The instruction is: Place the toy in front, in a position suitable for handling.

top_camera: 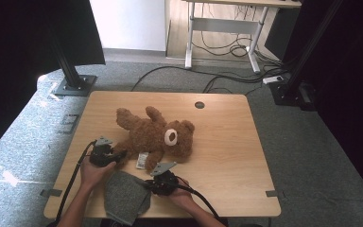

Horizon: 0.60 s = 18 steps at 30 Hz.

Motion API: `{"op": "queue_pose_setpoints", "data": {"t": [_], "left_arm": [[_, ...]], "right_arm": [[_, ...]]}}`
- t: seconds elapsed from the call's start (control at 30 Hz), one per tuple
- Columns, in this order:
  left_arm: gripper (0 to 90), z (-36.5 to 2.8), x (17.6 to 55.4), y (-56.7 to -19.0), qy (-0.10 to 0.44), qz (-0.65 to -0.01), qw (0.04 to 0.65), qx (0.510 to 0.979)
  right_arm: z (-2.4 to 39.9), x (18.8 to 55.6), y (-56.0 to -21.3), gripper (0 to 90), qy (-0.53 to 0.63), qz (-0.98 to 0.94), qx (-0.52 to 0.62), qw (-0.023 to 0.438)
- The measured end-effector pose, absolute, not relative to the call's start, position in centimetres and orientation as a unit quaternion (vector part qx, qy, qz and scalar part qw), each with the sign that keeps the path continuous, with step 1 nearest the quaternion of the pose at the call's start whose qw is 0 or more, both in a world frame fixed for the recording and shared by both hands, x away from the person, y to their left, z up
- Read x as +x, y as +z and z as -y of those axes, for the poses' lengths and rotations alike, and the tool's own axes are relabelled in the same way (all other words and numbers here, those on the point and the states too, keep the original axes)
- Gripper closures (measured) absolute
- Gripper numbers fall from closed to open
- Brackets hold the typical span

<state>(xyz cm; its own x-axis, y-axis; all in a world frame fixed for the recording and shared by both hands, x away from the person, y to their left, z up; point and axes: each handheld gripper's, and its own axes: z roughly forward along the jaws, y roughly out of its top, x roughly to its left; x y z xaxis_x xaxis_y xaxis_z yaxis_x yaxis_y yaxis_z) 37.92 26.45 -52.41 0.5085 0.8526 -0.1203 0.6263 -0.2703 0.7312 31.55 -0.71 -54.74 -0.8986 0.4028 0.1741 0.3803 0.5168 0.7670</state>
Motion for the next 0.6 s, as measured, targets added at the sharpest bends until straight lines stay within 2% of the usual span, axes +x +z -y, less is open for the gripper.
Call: {"op": "queue_pose_setpoints", "data": {"t": [0.2,0.47,0.6], "left_arm": [[56.9,-26.4,37.9,-52.4,0.151,-0.473,0.375,0.783],[57.1,-26.2,38.0,-52.4,0.154,-0.473,0.374,0.783],[57.2,-26.1,38.0,-52.4,0.157,-0.473,0.374,0.782]], "right_arm": [[3.4,31.4,-54.5,82.9,0.432,-0.87,0.239,0.019],[9.7,31.4,-54.1,82.9,0.422,-0.86,0.282,0.042],[11.4,31.5,-54.1,82.8,0.42,-0.855,0.299,0.051]]}}
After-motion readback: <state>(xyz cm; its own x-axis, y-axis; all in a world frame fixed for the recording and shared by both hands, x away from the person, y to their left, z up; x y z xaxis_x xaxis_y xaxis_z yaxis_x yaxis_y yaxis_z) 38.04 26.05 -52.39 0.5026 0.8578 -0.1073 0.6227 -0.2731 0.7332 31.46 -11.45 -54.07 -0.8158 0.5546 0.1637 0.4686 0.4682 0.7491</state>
